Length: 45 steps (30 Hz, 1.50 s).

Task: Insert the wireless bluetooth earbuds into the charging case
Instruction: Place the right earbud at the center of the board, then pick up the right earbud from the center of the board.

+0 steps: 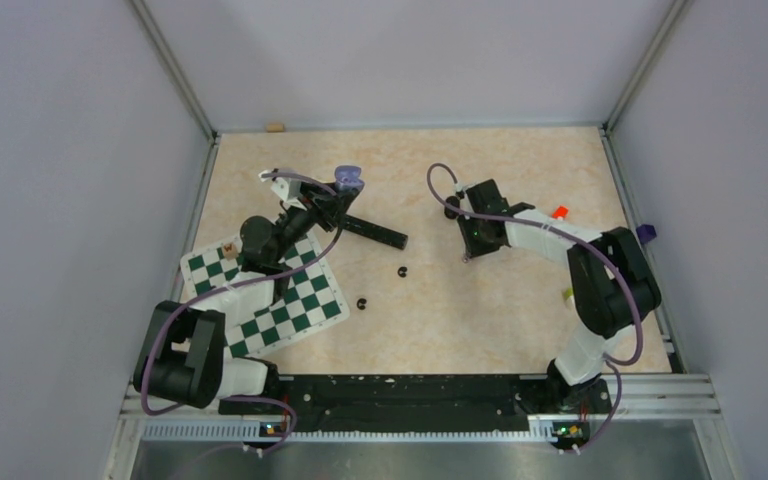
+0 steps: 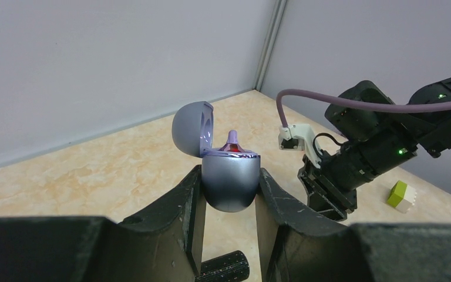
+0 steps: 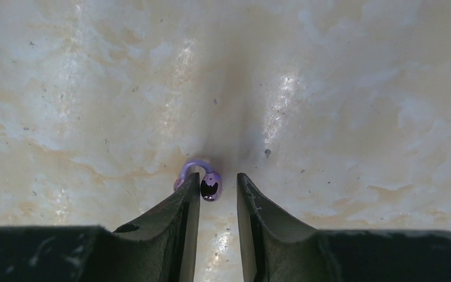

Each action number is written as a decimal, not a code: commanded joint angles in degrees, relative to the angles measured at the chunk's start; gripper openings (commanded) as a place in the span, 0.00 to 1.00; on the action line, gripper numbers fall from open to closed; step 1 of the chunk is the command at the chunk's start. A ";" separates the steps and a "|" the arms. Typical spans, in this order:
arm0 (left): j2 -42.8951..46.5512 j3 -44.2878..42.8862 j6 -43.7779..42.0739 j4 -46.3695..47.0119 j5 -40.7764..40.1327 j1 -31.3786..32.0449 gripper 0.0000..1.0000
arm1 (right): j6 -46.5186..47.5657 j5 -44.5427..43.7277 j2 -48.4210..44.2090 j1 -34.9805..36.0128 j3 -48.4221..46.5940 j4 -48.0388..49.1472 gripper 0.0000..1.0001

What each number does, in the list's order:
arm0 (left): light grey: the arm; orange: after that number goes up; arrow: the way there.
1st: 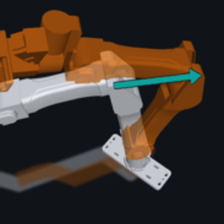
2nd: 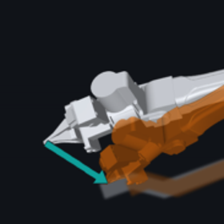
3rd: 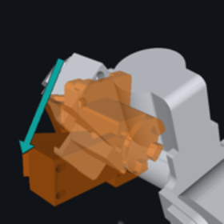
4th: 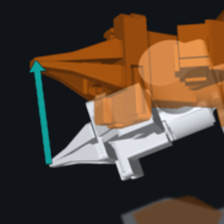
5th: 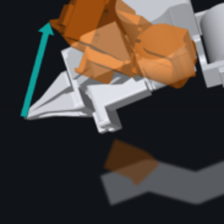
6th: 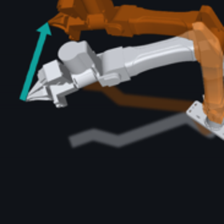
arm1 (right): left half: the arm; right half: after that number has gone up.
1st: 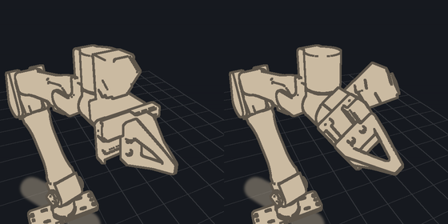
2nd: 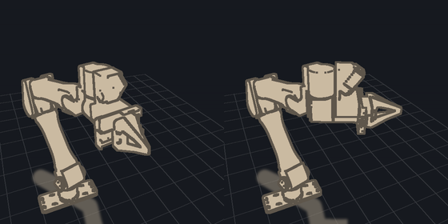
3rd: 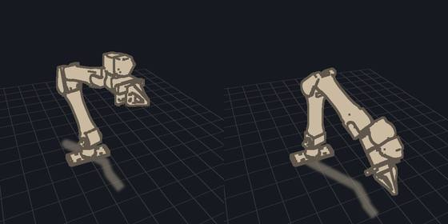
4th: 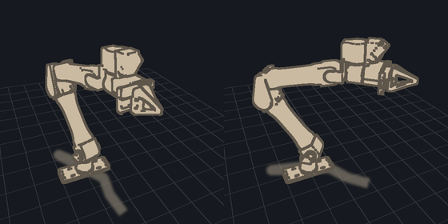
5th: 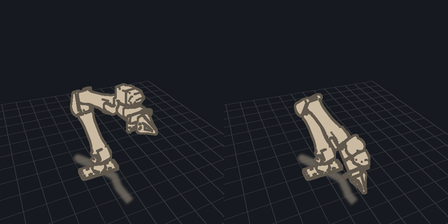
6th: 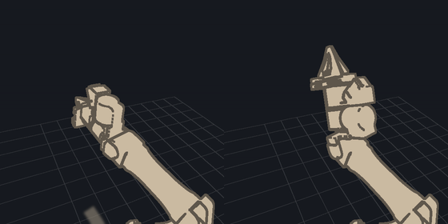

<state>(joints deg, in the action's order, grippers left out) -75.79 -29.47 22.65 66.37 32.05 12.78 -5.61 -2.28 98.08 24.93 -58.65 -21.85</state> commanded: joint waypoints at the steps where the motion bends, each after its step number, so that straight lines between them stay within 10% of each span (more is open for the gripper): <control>1: 0.19 -1.64 0.72 2.71 -0.18 -0.39 0.00 | 1.52 0.43 -3.16 -0.38 -5.54 -3.40 0.29; 19: 0.11 -1.89 1.17 2.47 0.45 -0.69 0.00 | 23.13 9.02 17.59 -0.91 -33.72 -27.17 0.22; 45: 0.83 -1.78 1.98 2.69 0.72 -1.00 0.00 | 27.83 6.30 17.80 1.60 -27.44 -28.99 0.17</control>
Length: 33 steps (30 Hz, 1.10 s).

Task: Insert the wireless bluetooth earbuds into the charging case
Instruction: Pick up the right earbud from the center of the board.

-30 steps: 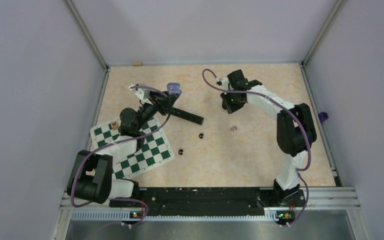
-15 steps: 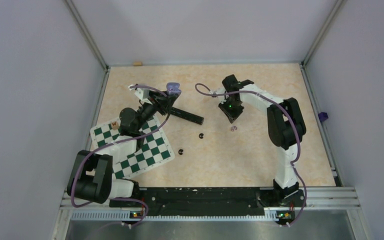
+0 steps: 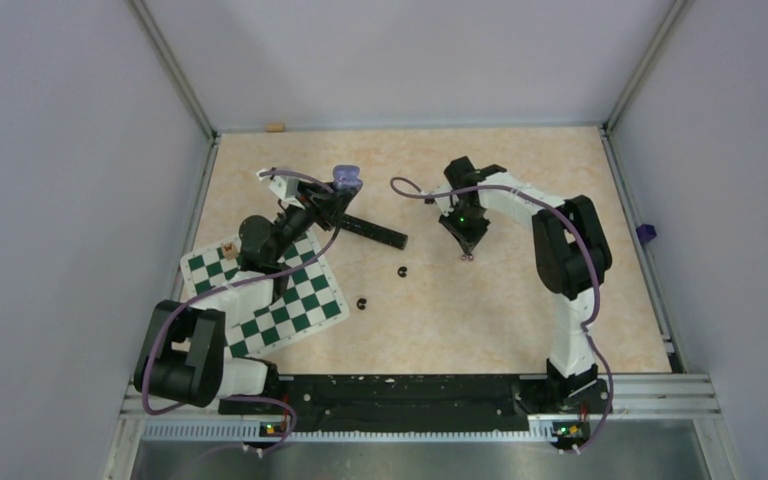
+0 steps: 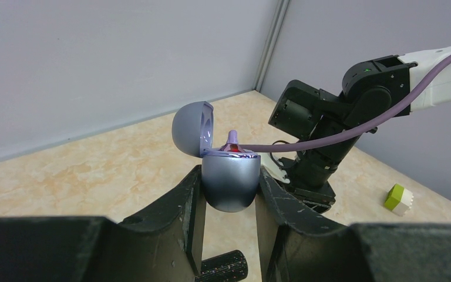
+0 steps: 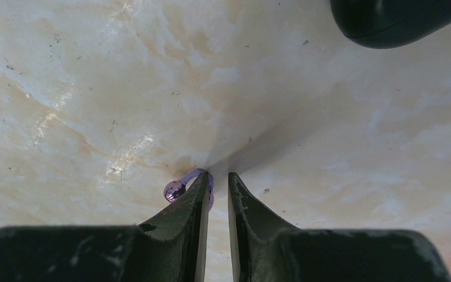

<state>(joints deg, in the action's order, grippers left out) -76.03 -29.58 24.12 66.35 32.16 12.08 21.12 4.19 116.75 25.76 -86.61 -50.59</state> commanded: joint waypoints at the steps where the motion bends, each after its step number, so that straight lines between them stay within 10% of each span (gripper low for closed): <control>1: 1.06 -1.66 0.49 2.73 0.56 -0.36 0.00 | 1.07 -0.07 -0.89 0.90 0.56 -0.50 0.17; 33: 0.94 -1.97 1.45 3.27 0.53 -0.56 0.00 | 5.15 6.61 -1.93 1.32 -0.50 -6.63 0.20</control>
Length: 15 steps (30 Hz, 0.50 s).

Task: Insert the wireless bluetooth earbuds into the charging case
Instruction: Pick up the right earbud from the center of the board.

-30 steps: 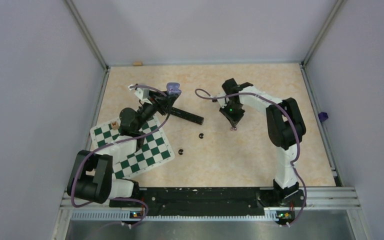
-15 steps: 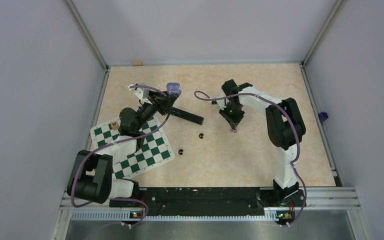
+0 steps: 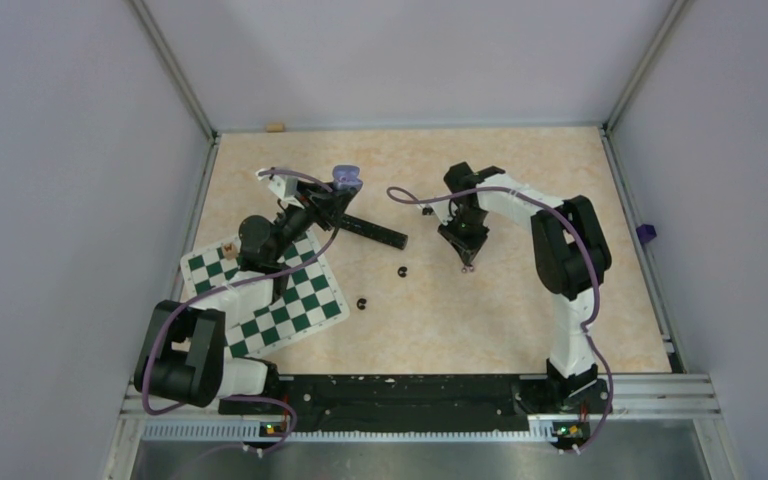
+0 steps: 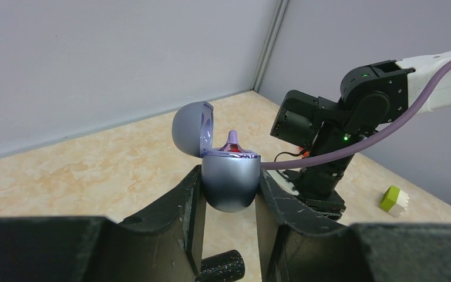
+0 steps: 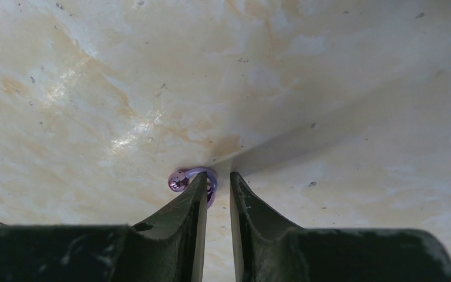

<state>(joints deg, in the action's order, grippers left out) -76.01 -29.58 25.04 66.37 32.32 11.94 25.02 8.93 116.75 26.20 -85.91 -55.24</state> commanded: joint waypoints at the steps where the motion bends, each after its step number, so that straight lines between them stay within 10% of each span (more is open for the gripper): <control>1: 0.87 -1.97 0.54 3.24 0.48 -0.43 0.00 | 1.41 1.81 -1.87 0.92 -1.11 -1.98 0.20; 15: 0.96 -1.97 0.69 3.33 0.37 -0.43 0.00 | 2.09 0.65 -1.84 2.52 3.22 -0.66 0.15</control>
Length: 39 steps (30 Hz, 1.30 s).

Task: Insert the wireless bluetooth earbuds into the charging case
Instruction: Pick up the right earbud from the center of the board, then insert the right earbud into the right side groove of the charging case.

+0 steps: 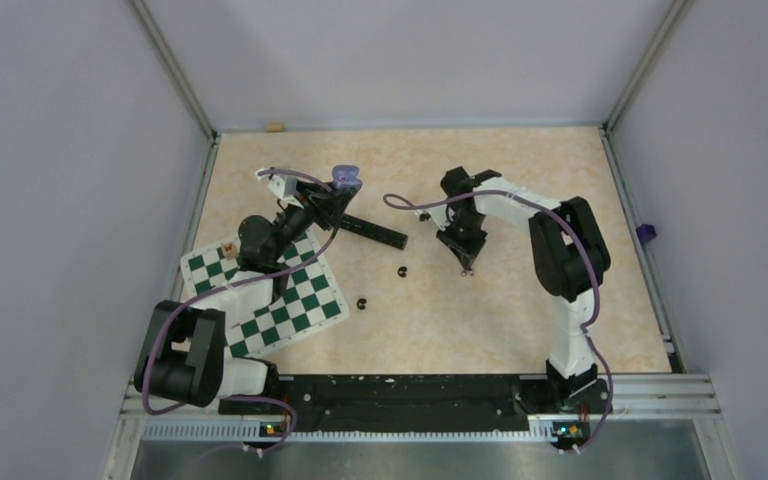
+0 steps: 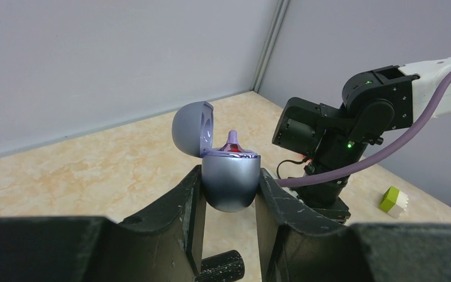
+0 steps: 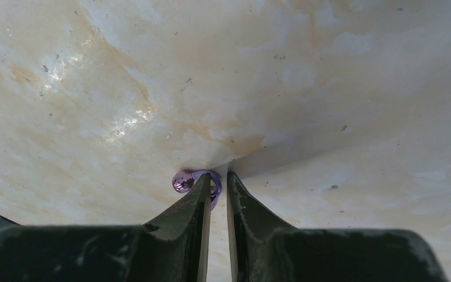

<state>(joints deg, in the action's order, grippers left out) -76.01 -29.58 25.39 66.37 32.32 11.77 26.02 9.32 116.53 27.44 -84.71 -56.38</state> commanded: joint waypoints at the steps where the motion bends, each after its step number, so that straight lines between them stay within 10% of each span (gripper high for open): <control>1: 0.87 -1.96 0.36 3.33 0.33 -0.30 0.00 | 1.19 0.14 -1.64 1.32 2.26 0.61 0.12; 14: 0.86 -2.10 0.62 2.57 0.36 -0.34 0.00 | 0.06 -1.55 -9.74 1.33 -1.33 4.16 0.00; 27: -1.58 -3.92 1.95 -0.97 1.05 0.44 0.00 | -5.61 -18.24 -39.31 9.00 10.75 40.00 0.00; 39: -3.93 -7.85 2.71 -7.00 7.31 3.37 0.00 | -7.00 -32.85 -40.18 24.54 12.15 55.44 0.00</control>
<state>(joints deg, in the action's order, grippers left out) -79.55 -34.37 27.22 59.48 36.01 14.28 20.91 -17.45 75.26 48.75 -71.16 -7.99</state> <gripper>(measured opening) 0.376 0.004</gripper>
